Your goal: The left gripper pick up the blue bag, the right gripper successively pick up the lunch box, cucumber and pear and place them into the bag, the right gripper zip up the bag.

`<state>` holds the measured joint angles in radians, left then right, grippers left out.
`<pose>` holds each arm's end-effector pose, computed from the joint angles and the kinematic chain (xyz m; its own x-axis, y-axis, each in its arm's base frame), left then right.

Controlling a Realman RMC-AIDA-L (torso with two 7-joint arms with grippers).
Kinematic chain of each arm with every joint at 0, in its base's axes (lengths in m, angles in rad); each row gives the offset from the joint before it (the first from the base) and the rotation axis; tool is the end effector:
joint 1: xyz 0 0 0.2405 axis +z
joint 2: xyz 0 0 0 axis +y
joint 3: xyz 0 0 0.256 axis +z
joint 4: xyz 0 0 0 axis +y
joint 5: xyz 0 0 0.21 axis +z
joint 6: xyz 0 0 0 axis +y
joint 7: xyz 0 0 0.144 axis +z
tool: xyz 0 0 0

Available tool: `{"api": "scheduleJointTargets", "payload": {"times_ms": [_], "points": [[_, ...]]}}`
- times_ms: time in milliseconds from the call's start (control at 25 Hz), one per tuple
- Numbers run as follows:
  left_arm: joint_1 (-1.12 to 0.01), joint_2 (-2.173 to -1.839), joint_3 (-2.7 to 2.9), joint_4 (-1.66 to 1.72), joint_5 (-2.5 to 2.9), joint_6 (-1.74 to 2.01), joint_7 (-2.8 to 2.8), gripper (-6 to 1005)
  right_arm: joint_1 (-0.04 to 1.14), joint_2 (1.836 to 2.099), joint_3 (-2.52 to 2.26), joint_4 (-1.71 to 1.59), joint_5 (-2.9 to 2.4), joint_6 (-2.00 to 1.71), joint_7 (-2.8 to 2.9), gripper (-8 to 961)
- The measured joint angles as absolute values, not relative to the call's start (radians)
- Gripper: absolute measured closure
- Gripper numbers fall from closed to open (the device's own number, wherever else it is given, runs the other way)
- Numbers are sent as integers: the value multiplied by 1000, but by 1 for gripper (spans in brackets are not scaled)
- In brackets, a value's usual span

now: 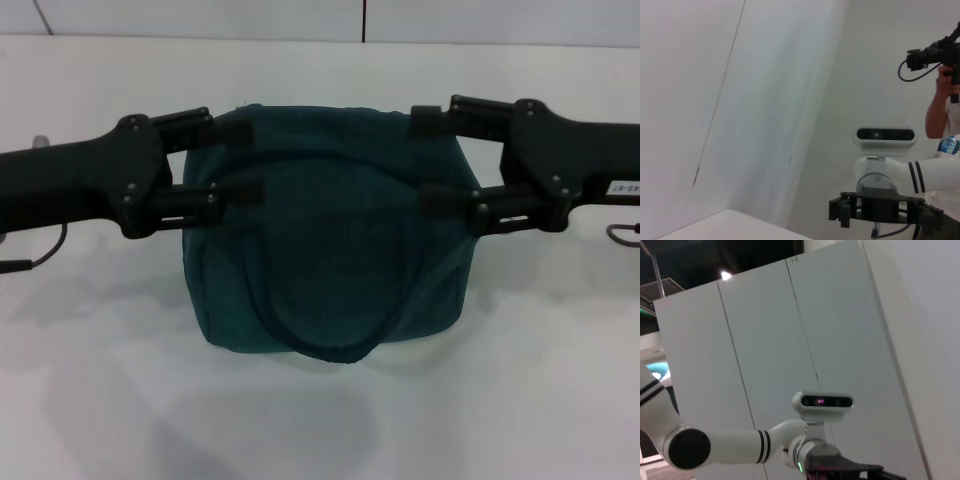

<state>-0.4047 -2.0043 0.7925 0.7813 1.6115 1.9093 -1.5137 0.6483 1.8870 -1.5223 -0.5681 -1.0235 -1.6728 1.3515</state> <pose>-0.2370 0.2906 0.0655 0.6365 0.2636 0.7248 0.3418 -0.9389 0.0413 0.1552 0.3354 0.0138 0.6681 -0.1841 -0.7209 -0.1040 -0.9825 0.1546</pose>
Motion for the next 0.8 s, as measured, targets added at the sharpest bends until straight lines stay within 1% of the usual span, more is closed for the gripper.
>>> {"api": "scheduleJointTargets", "payload": {"times_ms": [200,480,800], "points": [[-386,-2001,791,772,1614,1910,-1508,206,661,1907,-1522,-560,-1045,-1656,1355,64],[-364,-2000,790,771,1612,1910,-1498,208,668,1927,-1522,-556,-1067,-1646,1368,64],[-355,-2000,790,771,1611,1910,-1479,208,669,1932,-1522,-557,-1071,-1636,1375,64]]}}
